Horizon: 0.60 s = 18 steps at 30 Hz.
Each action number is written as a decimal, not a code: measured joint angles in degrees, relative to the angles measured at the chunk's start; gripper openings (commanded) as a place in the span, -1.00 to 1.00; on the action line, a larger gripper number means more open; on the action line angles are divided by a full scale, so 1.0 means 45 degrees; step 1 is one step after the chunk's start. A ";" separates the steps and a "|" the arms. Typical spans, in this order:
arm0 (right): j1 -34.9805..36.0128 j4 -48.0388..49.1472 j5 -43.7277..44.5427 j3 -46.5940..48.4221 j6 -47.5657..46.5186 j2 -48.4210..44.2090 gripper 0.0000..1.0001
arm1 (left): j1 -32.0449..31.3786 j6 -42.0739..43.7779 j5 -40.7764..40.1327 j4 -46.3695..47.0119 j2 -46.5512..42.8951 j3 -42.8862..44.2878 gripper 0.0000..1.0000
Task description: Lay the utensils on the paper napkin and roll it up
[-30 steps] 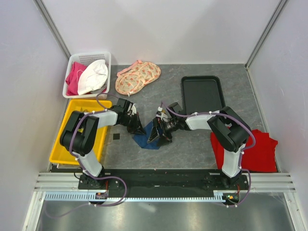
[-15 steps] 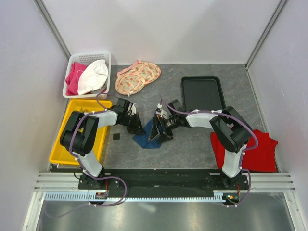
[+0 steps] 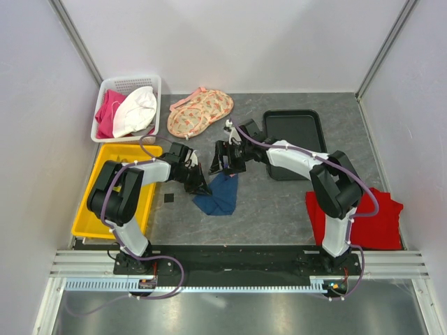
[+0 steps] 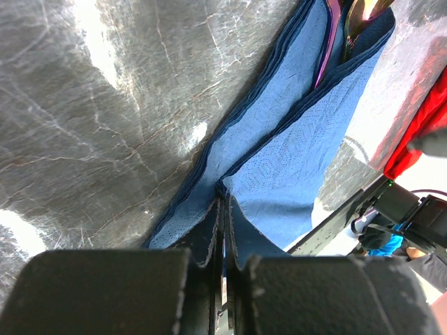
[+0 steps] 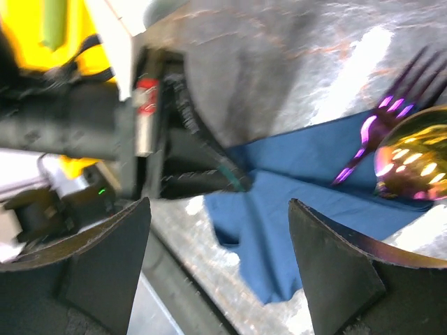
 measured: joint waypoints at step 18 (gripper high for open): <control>0.0471 -0.0899 0.1447 0.0408 -0.0325 0.1409 0.74 | 0.0000 0.0000 0.0015 0.0044 0.0010 -0.0005 -0.96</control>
